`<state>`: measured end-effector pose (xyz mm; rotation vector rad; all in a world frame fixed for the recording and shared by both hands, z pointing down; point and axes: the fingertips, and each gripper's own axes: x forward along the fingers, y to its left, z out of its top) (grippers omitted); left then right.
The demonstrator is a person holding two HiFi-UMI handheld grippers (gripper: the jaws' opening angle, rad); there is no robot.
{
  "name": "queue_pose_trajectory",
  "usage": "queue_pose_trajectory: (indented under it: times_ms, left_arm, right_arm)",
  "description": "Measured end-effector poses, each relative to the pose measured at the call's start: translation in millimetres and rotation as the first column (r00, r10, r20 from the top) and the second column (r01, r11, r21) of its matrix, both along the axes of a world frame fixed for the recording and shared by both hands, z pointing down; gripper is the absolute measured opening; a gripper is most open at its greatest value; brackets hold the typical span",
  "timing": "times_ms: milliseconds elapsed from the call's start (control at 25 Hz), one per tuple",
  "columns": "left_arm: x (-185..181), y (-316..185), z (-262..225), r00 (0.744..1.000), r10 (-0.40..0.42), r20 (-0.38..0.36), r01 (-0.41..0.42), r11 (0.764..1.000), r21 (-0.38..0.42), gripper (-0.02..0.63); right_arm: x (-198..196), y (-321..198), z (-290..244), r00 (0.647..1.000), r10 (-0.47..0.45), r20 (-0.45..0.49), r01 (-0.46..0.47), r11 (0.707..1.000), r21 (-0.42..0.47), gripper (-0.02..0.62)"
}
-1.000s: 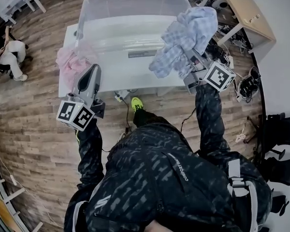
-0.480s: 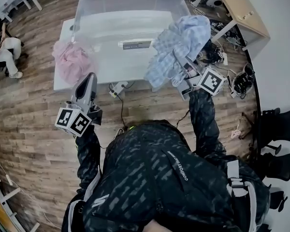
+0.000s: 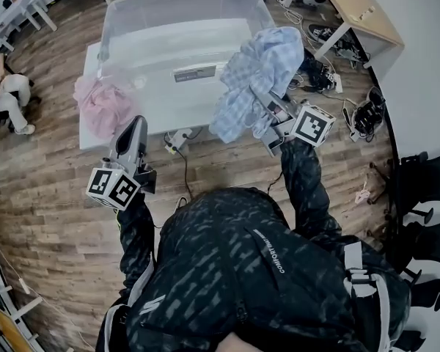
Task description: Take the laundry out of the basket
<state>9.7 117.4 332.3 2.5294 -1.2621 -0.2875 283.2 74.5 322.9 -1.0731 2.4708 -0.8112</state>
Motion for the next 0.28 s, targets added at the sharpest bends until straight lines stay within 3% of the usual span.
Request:
queue_pose_trajectory:
  times_ms: [280]
  left_arm:
    - [19, 0, -12, 0.999, 0.032, 0.010, -0.032, 0.999, 0.009, 0.006]
  right_arm:
    - [8, 5, -3, 1.000, 0.003, -0.016, -0.003, 1.000, -0.003, 0.224]
